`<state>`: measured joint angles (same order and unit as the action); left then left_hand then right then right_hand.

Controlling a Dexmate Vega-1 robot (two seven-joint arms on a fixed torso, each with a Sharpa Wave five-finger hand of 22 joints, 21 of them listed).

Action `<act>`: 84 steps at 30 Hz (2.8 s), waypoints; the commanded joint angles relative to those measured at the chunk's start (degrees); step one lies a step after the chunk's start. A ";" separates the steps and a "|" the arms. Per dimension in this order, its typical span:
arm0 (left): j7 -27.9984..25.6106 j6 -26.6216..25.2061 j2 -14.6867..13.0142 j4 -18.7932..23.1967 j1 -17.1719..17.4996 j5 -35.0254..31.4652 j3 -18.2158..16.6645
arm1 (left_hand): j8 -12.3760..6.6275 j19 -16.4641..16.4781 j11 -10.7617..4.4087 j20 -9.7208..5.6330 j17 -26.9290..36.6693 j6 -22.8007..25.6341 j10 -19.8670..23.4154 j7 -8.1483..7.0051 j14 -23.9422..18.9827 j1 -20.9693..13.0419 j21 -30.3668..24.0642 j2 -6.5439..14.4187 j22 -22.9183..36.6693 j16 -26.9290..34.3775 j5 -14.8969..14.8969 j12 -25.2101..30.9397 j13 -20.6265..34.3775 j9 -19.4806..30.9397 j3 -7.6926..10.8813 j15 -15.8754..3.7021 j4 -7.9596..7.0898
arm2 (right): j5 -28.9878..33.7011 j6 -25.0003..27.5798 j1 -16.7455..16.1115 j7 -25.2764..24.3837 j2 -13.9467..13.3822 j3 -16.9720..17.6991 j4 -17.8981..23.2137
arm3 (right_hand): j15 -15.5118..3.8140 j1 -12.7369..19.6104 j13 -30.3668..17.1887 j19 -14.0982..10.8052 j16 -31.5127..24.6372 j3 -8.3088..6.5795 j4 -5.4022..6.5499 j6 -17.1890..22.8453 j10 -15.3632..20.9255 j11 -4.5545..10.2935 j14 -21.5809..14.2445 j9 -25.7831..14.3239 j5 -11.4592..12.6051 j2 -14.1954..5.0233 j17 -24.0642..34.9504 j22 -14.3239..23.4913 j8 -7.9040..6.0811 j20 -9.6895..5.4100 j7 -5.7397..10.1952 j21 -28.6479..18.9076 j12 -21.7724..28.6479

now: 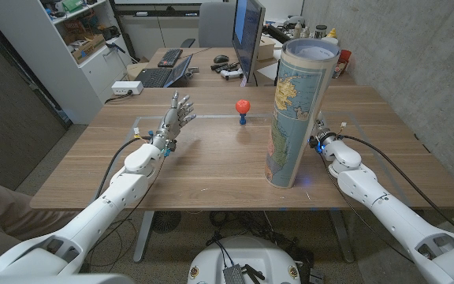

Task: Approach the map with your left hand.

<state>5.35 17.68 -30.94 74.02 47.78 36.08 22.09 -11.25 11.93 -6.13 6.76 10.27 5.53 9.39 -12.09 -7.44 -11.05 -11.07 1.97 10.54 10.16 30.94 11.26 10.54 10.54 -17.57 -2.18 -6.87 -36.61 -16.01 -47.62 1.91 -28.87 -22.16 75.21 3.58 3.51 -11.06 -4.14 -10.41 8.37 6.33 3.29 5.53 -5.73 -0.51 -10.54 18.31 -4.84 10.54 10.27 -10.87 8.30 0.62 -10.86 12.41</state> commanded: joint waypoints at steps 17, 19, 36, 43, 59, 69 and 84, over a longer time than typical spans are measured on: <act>-0.10 -2.65 -3.70 5.38 -0.76 -5.97 2.92 | 0.62 -2.35 0.10 1.89 0.17 -3.38 -2.39 -0.43 6.04 -4.14 0.02 -3.95 -0.07 0.09 0.23 -0.42 0.24 0.25 -1.08 0.77 2.63 | -0.41 -0.58 1.61 1.92 0.42 -0.07 -3.09 | 0.17 0.05 -0.11 0.97 -0.10 0.07 -0.14 0.04 -0.50 -0.22 0.84 -0.28 -0.05 -1.31 0.20 0.25 -0.23 0.14 -0.10 -0.18 0.23; 0.44 -2.83 -3.96 5.42 -0.93 -6.06 3.10 | 0.50 -1.65 0.10 2.72 0.16 -3.45 -2.64 -0.42 6.10 -4.66 -0.28 -4.64 -0.09 0.21 0.18 -0.41 0.24 0.25 -1.20 0.93 3.03 | -0.58 -0.01 1.59 1.68 0.36 -0.04 -2.89 | 0.17 0.05 -0.11 1.00 -0.10 0.06 -0.14 0.04 -0.53 -0.20 0.85 -0.28 -0.05 -1.31 0.20 0.25 -0.22 0.14 -0.11 -0.17 0.22; -0.46 -7.11 -7.55 9.19 -1.49 -10.25 4.57 | -0.27 1.43 1.78 -12.60 -0.07 -3.78 -3.54 1.79 5.71 -15.10 -0.48 -9.64 -0.64 0.60 0.04 0.17 0.25 0.33 -0.54 -3.28 8.98 | -0.23 -0.12 1.80 1.61 0.38 -0.15 -3.67 | 0.20 0.07 -0.11 1.09 -0.16 -0.02 -0.16 -0.02 -0.75 -0.17 0.96 -0.28 -0.11 -1.30 0.19 0.25 -0.20 0.15 -0.21 -0.24 0.18; 0.69 -7.92 -8.83 10.22 -1.88 -11.45 5.22 | -0.59 1.34 1.38 -13.03 -0.10 -2.93 -4.26 2.49 6.05 -16.19 -0.25 -9.88 -0.69 0.44 0.05 -0.05 0.24 0.32 -0.47 -3.75 9.54 | 0.17 0.63 1.72 1.36 0.06 -0.51 -3.13 | 0.26 0.08 -0.11 1.12 -0.17 -0.07 -0.17 0.02 -0.79 0.04 1.04 -0.28 -0.14 -1.31 0.19 0.25 -0.22 0.13 -0.10 -0.27 0.19; 3.20 -8.75 -9.25 10.33 -4.60 -14.44 7.43 | -0.42 1.87 0.90 -12.32 -0.10 -3.03 -4.53 1.85 5.56 -17.21 -0.27 -9.99 -0.69 0.62 0.03 -0.03 0.23 0.31 -0.47 -3.80 10.03 | 0.81 0.85 2.14 0.87 0.18 -0.81 -3.44 | 0.39 0.10 -0.11 1.28 -0.15 -0.15 -0.18 -0.24 -0.99 -0.14 1.27 -0.28 -0.20 -1.32 0.19 0.25 -0.13 0.10 -0.22 -0.27 0.16; 3.88 -4.88 -7.55 7.98 -5.45 -15.44 8.04 | -0.19 2.39 0.82 -11.68 -0.05 -3.46 -4.77 1.63 4.89 -16.74 -0.33 -10.73 -0.66 0.82 -0.69 -0.02 0.23 0.33 -1.09 -3.50 9.99 | 1.16 1.46 2.25 0.42 -0.02 -0.97 -3.59 | 0.47 0.10 -0.11 1.37 -0.17 -0.21 -0.19 -0.30 -0.99 -0.35 1.38 -0.29 -0.24 -1.33 0.19 0.25 -0.12 0.15 -0.16 -0.29 0.19; 5.14 0.44 -5.51 5.23 -5.46 -15.65 8.48 | -0.39 3.27 0.64 -11.03 0.05 -2.65 -3.76 1.27 3.85 -15.16 -0.51 -10.74 -0.56 1.09 -1.44 0.42 0.23 0.35 -1.61 -3.97 9.27 | 1.95 1.37 2.27 0.43 -0.35 -1.34 -3.73 | 0.58 0.10 -0.11 1.43 -0.21 -0.27 -0.19 -0.29 -1.06 -0.38 1.43 -0.29 -0.30 -1.32 0.19 0.25 -0.14 0.16 -0.24 -0.33 0.21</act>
<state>9.36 14.96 -37.73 81.07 42.61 20.61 30.15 -11.47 14.51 -5.33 -2.34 10.14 2.67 5.29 -10.67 -2.95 -27.07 -11.25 -8.79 9.87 11.06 29.57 11.25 10.52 10.81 -19.00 -2.03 2.62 -35.16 -14.69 -45.30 2.51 -28.95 -23.30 71.38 3.98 3.51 -11.04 -3.11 -10.41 8.12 6.09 3.06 4.78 -6.04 0.53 -10.52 18.31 -4.84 10.52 10.26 -10.87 8.50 0.40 -10.86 12.41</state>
